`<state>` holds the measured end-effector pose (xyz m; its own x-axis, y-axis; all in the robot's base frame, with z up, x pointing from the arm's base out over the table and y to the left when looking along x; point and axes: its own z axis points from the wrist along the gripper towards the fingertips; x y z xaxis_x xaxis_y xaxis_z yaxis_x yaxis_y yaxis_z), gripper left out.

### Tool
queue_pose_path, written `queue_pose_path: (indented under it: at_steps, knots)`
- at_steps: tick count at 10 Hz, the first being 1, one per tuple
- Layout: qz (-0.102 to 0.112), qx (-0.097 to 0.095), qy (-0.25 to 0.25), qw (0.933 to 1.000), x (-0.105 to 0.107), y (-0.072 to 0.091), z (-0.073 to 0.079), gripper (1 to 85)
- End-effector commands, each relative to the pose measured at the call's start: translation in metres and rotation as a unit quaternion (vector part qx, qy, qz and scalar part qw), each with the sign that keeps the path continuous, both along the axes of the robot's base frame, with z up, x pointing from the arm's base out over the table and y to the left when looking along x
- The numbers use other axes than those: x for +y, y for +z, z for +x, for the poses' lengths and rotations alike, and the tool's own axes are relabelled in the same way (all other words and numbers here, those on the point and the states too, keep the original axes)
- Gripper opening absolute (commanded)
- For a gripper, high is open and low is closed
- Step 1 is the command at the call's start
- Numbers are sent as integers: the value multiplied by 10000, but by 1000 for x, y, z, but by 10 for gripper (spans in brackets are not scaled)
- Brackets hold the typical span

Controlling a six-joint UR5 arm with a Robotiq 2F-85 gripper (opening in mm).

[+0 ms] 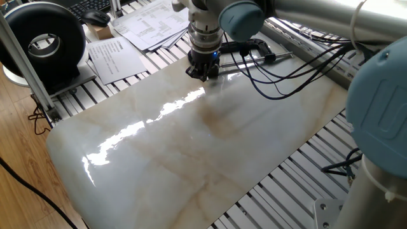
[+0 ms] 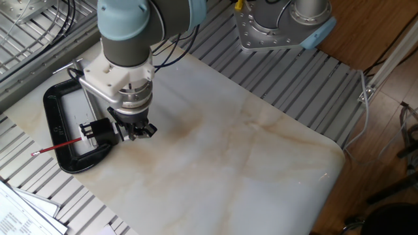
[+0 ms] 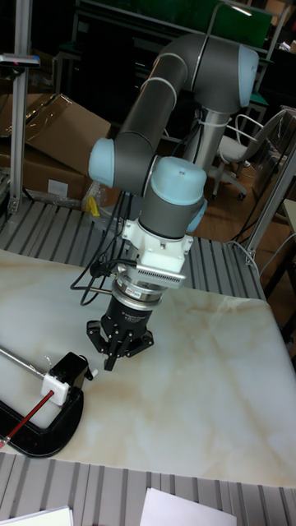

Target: Sharpen the pencil with a pencil sharpener

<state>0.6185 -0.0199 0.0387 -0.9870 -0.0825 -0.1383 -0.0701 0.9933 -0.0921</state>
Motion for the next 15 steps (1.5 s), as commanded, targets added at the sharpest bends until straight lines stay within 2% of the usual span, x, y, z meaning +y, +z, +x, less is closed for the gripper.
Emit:
queue_pose_path:
  at_steps: [1, 2, 3, 6, 8, 12, 15]
  knots:
    - [51, -74, -267, 9996, 9, -6, 3, 17]
    - [96, -103, -507, 9986, 11, -7, 3, 17]
    - [293, -32, -795, 9964, 15, -7, 1, 17]
    - [251, 35, -1121, 9934, -10, -5, -4, 17]
    - [241, -8, -1306, 9911, -22, -15, -5, 17]
    - [280, -93, -1275, 9914, -34, -29, -11, 17]
    - [118, -137, -1066, 9941, -46, -21, -12, 17]
